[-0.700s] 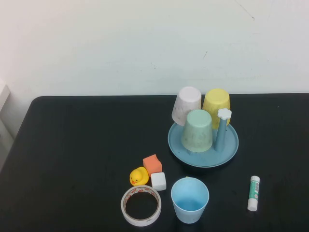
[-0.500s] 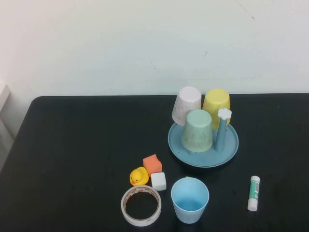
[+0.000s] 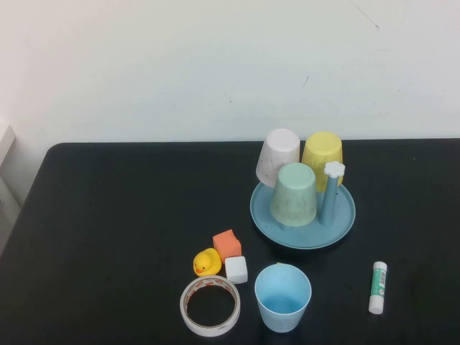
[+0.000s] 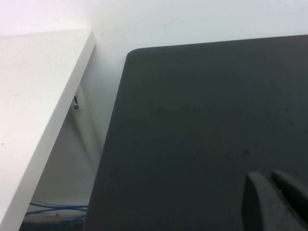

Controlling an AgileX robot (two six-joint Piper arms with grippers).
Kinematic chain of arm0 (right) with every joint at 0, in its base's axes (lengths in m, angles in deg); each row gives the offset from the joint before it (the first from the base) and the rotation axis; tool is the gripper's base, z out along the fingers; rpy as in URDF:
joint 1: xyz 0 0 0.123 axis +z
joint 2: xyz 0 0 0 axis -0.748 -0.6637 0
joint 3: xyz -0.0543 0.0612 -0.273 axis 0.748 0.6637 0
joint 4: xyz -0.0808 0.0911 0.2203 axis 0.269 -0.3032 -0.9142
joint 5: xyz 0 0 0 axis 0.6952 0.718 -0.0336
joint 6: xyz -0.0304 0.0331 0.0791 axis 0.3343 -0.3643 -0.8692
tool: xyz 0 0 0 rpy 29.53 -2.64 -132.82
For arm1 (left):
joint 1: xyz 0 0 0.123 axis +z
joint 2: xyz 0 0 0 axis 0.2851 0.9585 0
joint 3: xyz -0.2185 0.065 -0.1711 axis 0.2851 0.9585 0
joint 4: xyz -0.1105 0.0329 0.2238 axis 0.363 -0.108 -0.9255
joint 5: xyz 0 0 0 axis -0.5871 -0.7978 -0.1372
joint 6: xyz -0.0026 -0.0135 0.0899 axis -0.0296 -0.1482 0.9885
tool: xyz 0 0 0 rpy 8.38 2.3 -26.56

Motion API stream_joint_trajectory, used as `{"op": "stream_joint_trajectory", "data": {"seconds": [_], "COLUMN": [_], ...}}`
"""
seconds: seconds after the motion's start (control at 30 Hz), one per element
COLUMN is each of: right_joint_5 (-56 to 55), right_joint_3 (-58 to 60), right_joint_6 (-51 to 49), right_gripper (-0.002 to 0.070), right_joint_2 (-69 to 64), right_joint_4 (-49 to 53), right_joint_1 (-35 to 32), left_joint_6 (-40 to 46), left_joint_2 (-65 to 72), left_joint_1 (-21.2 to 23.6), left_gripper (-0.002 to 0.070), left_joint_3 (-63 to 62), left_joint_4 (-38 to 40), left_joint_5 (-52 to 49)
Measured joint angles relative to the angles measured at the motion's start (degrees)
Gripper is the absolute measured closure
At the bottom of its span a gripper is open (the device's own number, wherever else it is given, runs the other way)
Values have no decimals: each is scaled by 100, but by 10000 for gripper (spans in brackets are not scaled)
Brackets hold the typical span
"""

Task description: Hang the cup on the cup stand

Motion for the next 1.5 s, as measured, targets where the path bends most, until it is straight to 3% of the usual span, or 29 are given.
{"op": "stream_joint_trajectory", "data": {"seconds": [0.37, 0.43, 0.6, 0.77, 0.97, 1.13, 1.27, 1.5], "right_joint_5": [0, -28, -80, -80, -141, -130, -104, -9], "right_joint_3": [0, 0, 23, 30, 30, 30, 30, 30], "right_joint_6": [-35, -145, -753, -903, -530, 259, 561, 637], "right_gripper": [678, 678, 678, 678, 678, 678, 678, 678], "right_joint_2": [0, 0, 0, 0, 0, 0, 0, 0], "right_joint_4": [-149, -568, -2600, -4464, -4658, -4658, -4703, -4716], "right_joint_1": [0, 0, 0, 0, 0, 0, 0, 0], "left_joint_6": [-113, -442, -1582, -1728, -1662, -291, 1045, 2304], "left_joint_2": [0, 0, 0, 0, 0, 0, 434, 2707], "left_joint_1": [0, 0, 0, 0, 0, 0, 0, 0], "left_gripper": [677, 677, 677, 677, 677, 676, 676, 676], "left_joint_3": [0, 0, 0, 0, 0, -162, -1091, -3018], "left_joint_4": [229, 859, 3880, 4794, 5023, 5044, 4450, 2742], "left_joint_5": [15, 106, 286, 696, 1134, 834, -166, -2613]}}
